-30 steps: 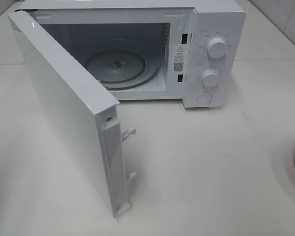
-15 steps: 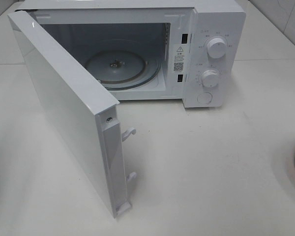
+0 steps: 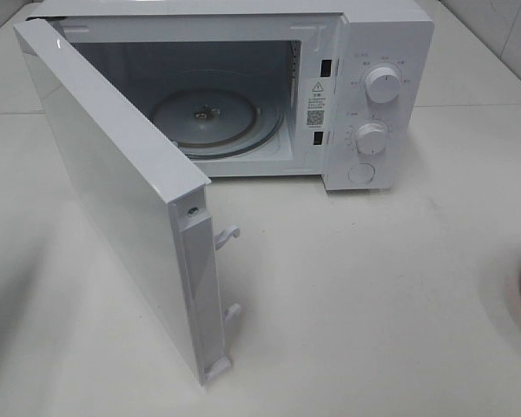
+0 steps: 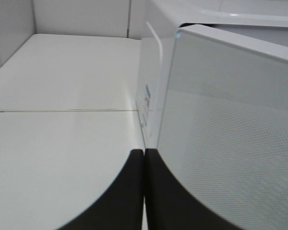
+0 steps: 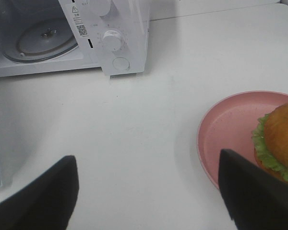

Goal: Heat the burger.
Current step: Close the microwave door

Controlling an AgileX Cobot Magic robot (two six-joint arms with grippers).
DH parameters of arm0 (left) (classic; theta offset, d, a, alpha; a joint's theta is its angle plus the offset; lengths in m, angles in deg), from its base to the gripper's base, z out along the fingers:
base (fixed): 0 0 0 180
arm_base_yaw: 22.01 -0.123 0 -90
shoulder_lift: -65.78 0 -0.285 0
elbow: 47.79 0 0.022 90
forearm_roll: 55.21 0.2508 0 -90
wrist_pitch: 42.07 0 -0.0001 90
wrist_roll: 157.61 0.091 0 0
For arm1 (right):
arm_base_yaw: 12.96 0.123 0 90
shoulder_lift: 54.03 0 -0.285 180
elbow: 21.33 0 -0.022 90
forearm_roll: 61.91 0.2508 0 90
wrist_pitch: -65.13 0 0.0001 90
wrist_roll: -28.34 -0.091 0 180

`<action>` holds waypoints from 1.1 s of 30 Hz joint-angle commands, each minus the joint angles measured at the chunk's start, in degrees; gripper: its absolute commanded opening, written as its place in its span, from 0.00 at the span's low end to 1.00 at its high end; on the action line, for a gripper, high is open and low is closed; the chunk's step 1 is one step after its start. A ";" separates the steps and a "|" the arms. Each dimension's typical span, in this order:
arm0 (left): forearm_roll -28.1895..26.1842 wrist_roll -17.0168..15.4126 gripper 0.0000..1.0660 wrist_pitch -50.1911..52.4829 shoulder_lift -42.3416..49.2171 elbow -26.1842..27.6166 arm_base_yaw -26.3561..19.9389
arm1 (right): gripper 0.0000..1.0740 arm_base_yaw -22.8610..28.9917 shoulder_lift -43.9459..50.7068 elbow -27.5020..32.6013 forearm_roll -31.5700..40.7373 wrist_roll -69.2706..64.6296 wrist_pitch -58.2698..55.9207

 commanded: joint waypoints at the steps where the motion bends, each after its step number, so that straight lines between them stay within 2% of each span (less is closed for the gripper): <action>1: 6.65 -3.72 0.00 5.67 -5.44 2.52 0.34 | 0.70 -0.40 1.60 0.06 0.34 0.57 0.34; 5: 7.22 -4.47 0.00 5.73 -8.25 4.76 2.29 | 0.70 -0.40 1.60 0.06 0.34 0.57 0.34; 9: 7.10 -2.98 0.00 5.84 -12.95 8.02 7.45 | 0.70 -0.40 1.60 0.06 0.34 0.57 0.34; 18: 4.76 -2.98 0.00 8.37 -19.54 11.29 12.03 | 0.70 -0.40 1.60 0.06 0.34 0.52 0.34; 21: 4.53 -1.95 0.00 8.14 -21.08 12.61 14.04 | 0.70 -0.40 1.60 0.06 0.34 0.52 0.34; 31: 0.97 -1.72 0.00 7.62 -24.81 16.73 19.94 | 0.70 -0.40 1.60 0.06 0.34 0.57 0.34; 33: -0.92 -0.52 0.00 5.96 -25.95 18.33 21.83 | 0.70 -0.40 1.60 0.06 0.34 0.57 0.34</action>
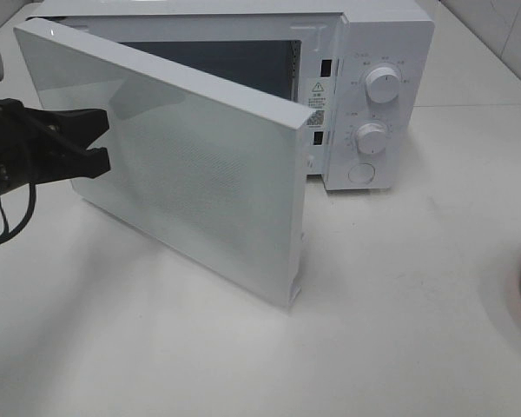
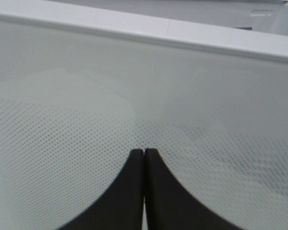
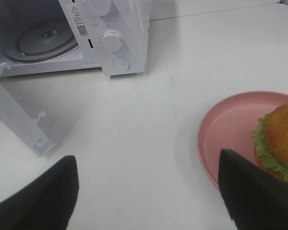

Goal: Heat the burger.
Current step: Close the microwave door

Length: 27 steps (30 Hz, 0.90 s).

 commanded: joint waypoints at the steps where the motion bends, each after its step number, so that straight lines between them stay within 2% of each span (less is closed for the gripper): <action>1: -2.18 1.09 0.00 -0.80 -0.80 1.55 1.60 | 0.70 -0.40 1.60 0.06 0.34 0.57 0.34; 2: -3.38 2.52 0.00 -1.43 -1.60 2.58 3.21 | 0.70 -0.40 1.60 0.06 0.34 0.57 0.34; 6: -6.36 4.24 0.00 -2.23 -2.69 4.01 5.39 | 0.70 -0.40 1.60 0.06 0.34 0.57 0.34; 7: -9.00 5.56 0.00 -2.64 -3.44 4.87 6.88 | 0.70 -0.40 1.60 0.06 0.34 0.63 0.34; 12: -12.72 7.56 0.00 -3.78 -5.39 7.51 10.14 | 0.70 -0.40 1.60 0.06 0.34 0.63 0.34; 16: -15.93 7.68 0.00 -4.18 -7.39 10.37 11.86 | 0.70 -0.40 1.60 0.06 0.34 0.63 0.34; 22: -16.27 7.62 0.00 -5.04 -9.63 13.35 12.66 | 0.70 -0.40 1.60 0.06 0.34 0.63 0.34; 24: -16.44 7.62 0.00 -6.93 -11.57 16.73 13.52 | 0.70 -0.40 1.60 0.06 0.34 0.63 0.34; 27: -16.56 7.56 0.00 -7.28 -12.15 17.82 13.81 | 0.70 -0.40 1.60 0.06 0.34 0.63 0.34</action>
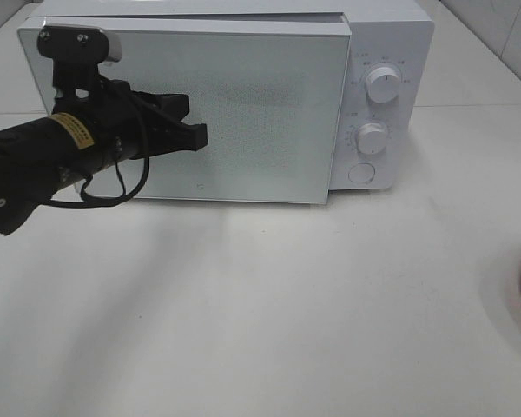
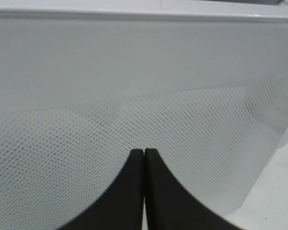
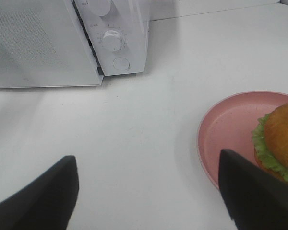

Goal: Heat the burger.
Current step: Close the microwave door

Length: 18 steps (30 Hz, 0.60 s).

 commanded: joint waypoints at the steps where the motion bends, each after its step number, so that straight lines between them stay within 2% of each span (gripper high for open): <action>1: -0.52 0.17 0.00 -1.55 -2.29 4.35 1.15 | 0.70 -0.40 1.60 0.06 0.34 0.63 0.34; 18: -2.29 0.11 0.00 -5.39 -9.63 16.62 3.44 | 0.70 -0.40 1.60 0.06 0.34 0.34 0.34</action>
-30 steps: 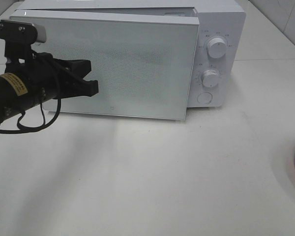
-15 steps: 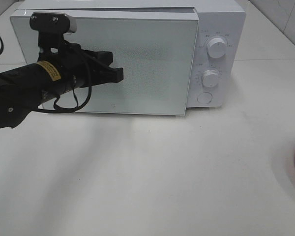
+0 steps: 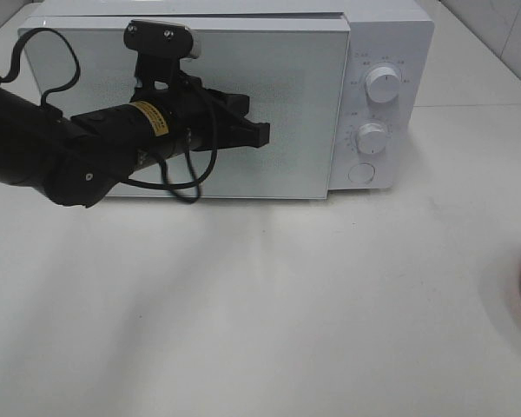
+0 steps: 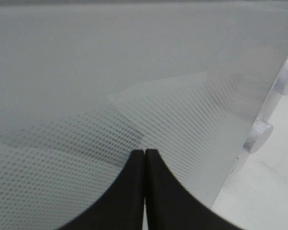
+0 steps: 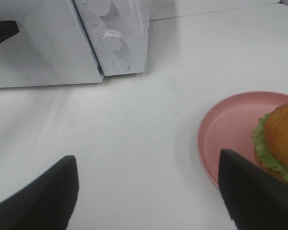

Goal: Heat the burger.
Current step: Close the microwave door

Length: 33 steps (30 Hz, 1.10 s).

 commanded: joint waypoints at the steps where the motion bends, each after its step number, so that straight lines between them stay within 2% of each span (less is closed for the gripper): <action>1: -4.07 0.00 0.00 0.69 -1.60 4.81 -0.40 | 0.70 -0.40 1.60 0.06 0.34 0.34 0.34; 17: -4.18 -0.17 0.00 -4.35 -7.96 16.50 1.26 | 0.70 -0.34 1.60 0.06 0.34 0.34 0.34; 22: -2.92 -0.17 0.00 -4.87 -7.85 16.33 2.75 | 0.70 -0.34 1.60 0.06 0.34 0.34 0.34; 33: -2.92 -0.17 0.00 -12.89 -5.16 16.33 9.91 | 0.70 -0.34 1.60 0.06 0.34 0.34 0.34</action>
